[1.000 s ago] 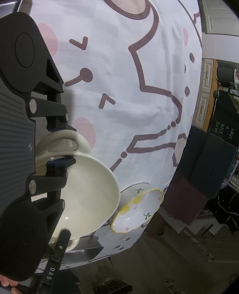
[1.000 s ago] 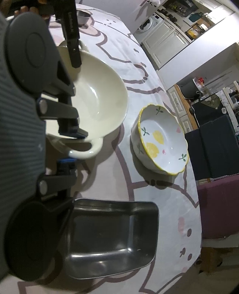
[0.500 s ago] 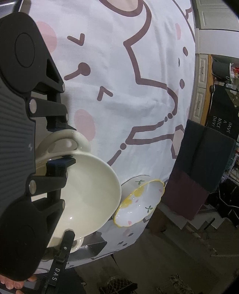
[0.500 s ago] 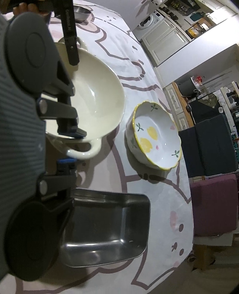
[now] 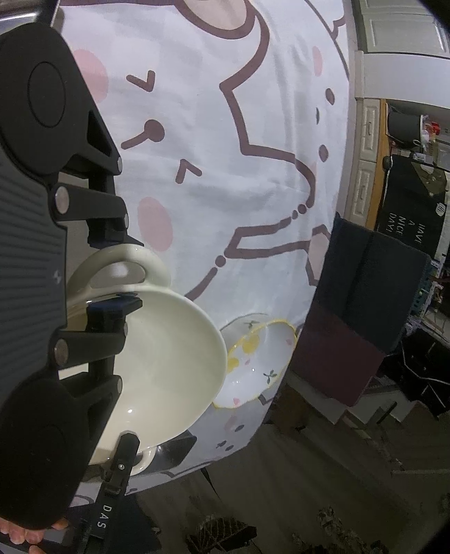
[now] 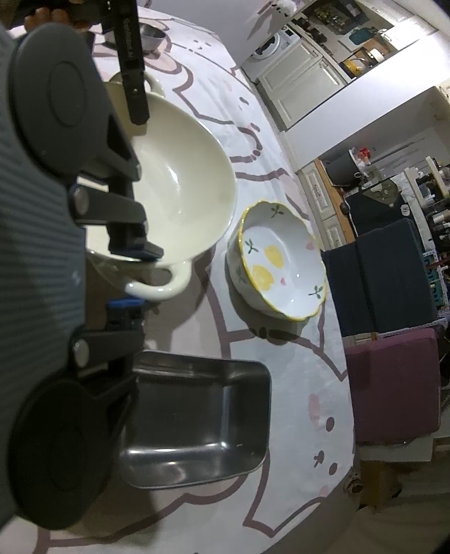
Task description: Organize plates and bowls
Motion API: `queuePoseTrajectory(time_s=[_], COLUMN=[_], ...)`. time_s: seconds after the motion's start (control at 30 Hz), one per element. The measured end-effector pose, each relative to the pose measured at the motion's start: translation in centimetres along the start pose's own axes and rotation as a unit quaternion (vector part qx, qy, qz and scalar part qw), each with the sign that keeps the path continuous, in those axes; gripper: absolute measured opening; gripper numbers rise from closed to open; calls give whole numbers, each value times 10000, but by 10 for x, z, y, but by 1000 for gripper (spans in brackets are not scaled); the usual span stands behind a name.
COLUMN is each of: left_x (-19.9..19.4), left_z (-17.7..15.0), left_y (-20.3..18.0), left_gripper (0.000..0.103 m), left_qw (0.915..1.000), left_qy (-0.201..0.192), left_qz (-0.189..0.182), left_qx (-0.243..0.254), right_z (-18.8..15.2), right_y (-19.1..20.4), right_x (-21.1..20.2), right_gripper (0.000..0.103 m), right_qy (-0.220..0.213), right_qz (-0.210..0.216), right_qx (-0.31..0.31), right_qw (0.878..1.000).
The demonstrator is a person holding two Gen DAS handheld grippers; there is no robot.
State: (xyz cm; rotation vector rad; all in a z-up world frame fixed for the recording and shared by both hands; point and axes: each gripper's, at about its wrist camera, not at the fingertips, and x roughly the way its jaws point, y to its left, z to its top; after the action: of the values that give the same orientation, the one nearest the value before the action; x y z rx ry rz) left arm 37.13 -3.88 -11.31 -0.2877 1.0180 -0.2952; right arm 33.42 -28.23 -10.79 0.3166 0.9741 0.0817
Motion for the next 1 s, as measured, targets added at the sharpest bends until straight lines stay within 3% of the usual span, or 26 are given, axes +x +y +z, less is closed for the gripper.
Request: queuePoseTrajectory(time_s=[1.0], left_x=[-125], left_z=[-43], left_y=[-44], left_gripper=[23], left_qw=[9967], left_qy=[-649], left_qz=[-474], left_qx=[100], right_z=[-30], right_y=[-4], right_x=[-104], right_gripper=[25], right_qy=[-663], right_qz=[395], right_qx=[2], right_qw=[9970])
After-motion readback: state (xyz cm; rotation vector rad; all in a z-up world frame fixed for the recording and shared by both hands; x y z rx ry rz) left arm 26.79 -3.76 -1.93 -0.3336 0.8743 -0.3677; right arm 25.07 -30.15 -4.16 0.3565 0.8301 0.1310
